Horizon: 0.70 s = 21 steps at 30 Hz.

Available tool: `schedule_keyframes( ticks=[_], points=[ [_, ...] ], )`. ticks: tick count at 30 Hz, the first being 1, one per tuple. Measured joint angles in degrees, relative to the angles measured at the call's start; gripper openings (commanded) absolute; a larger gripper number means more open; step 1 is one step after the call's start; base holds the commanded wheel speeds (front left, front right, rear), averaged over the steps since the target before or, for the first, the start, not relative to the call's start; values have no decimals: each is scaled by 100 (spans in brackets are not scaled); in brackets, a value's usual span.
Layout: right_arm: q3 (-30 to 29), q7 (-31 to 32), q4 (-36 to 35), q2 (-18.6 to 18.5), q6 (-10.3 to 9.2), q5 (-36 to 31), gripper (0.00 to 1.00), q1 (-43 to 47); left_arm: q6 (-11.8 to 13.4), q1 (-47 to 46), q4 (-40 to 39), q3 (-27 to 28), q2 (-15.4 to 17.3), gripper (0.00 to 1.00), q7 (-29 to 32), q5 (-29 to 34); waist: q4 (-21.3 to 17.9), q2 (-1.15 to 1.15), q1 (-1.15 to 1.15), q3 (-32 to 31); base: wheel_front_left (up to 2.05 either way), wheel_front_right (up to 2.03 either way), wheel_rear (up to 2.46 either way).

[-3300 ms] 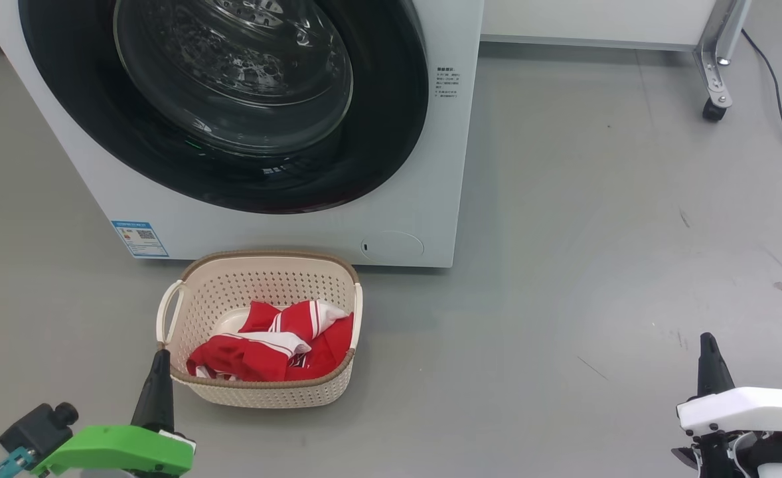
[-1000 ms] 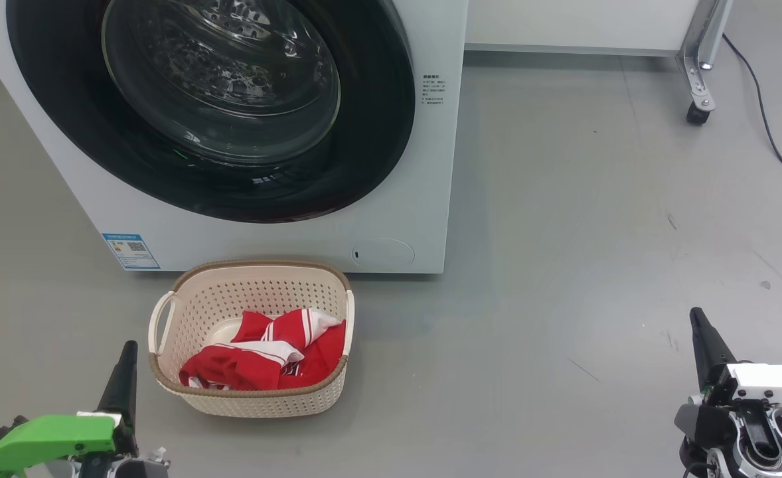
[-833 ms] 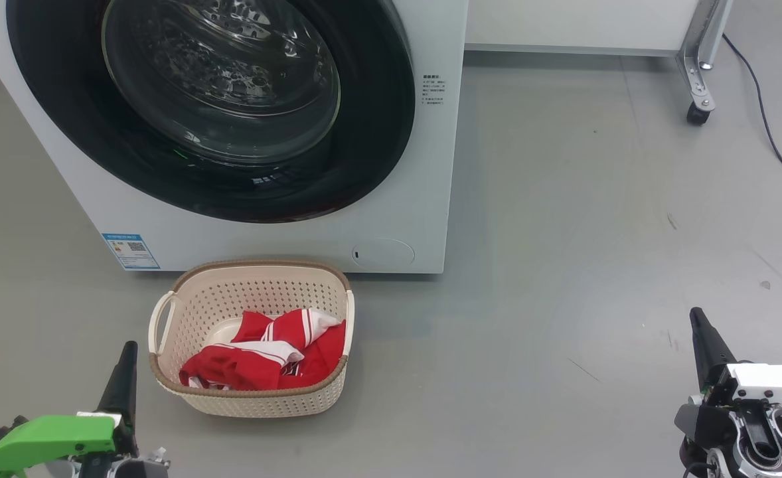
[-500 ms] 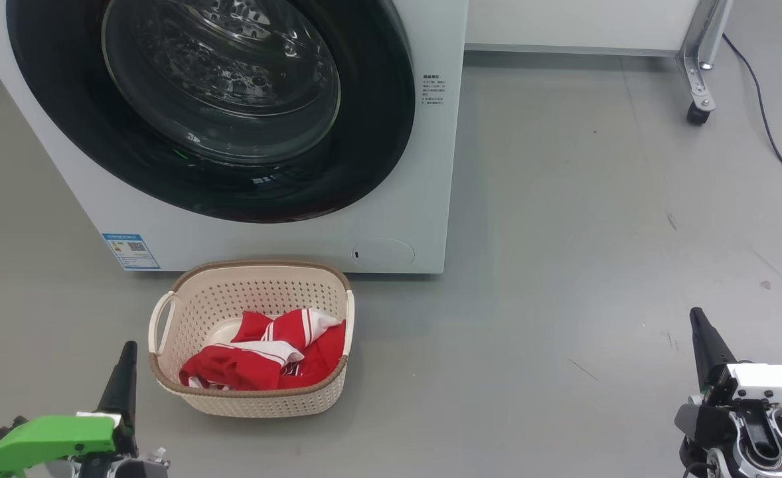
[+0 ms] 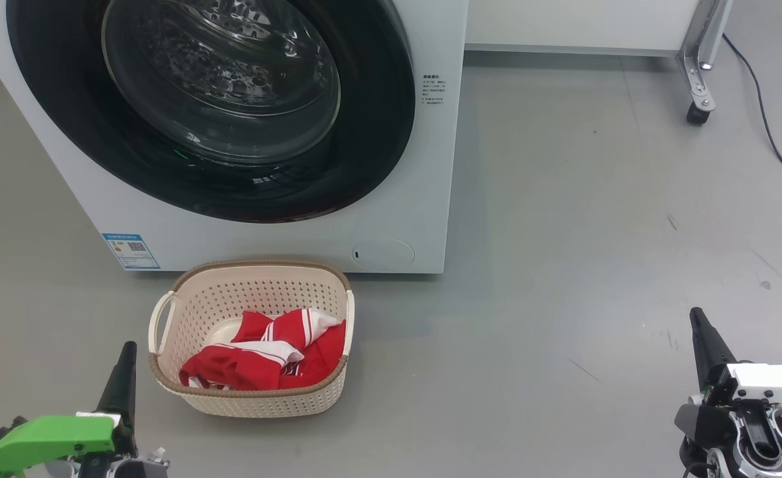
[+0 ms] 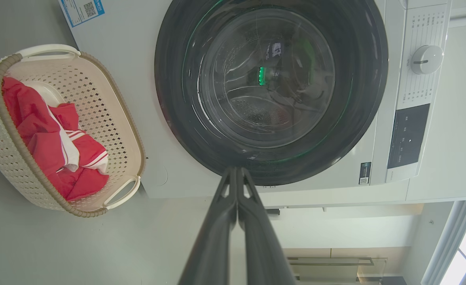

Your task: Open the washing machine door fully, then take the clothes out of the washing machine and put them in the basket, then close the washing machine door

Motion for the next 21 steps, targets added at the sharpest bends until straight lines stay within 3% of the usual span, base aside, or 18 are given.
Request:
schedule_keyframes(
  ticks=[21],
  points=[
    [0, 0, 0, 0, 0, 0, 0, 0, 0, -2, 5, 11, 0, 0, 0, 0, 0, 0, 0, 0, 0, 0, 0]
  ],
)
